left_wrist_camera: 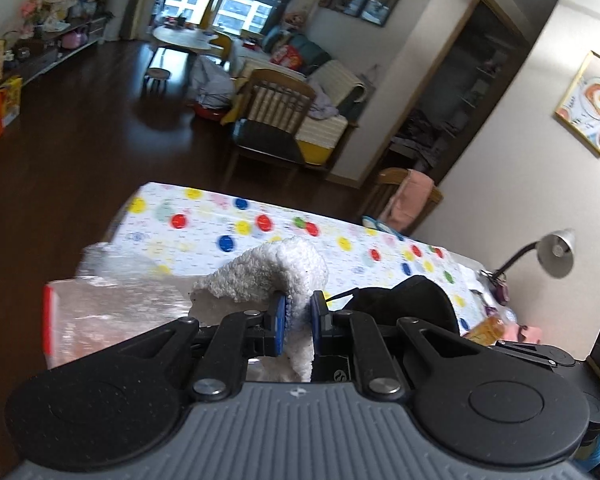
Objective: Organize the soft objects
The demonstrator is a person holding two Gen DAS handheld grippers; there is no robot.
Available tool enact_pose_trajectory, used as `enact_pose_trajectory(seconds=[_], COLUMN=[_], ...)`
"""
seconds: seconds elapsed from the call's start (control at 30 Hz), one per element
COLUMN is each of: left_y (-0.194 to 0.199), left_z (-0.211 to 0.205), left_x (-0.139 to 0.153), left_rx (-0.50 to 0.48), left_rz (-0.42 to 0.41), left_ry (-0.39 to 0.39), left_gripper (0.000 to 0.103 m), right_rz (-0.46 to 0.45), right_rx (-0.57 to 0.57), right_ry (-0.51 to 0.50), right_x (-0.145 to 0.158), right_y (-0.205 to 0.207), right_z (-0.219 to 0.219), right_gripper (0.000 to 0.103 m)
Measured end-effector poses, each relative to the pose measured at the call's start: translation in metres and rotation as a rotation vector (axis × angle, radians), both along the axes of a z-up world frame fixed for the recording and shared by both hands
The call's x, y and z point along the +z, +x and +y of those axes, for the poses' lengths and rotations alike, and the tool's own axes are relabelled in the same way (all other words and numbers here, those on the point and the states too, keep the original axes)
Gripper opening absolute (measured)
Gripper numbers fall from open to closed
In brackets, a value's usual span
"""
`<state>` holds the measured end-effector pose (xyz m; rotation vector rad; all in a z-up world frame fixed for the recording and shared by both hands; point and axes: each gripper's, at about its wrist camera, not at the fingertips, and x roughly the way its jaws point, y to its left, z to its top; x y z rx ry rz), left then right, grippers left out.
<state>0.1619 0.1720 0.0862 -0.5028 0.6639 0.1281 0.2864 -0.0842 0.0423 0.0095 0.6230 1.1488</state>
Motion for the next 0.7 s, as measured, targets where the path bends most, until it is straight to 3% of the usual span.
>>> enact_pose_trajectory(seconds=[0.27,0.7], left_y=[-0.021,-0.022], left_z=[0.047,0.100], left_x=[-0.022,-0.100], left_rx=[0.073,0.138], left_rz=[0.037,0.123], left_ry=[0.001,-0.057], left_gripper=[0.013,0.013], right_rz=[0.059,0.101], right_rx=[0.074,0.052], right_ry=[-0.077,-0.231], right_x=[-0.020,-0.068], right_y=[-0.009,-0.013], right_z=[0.055,0.117], right_gripper=[0.004,0.004])
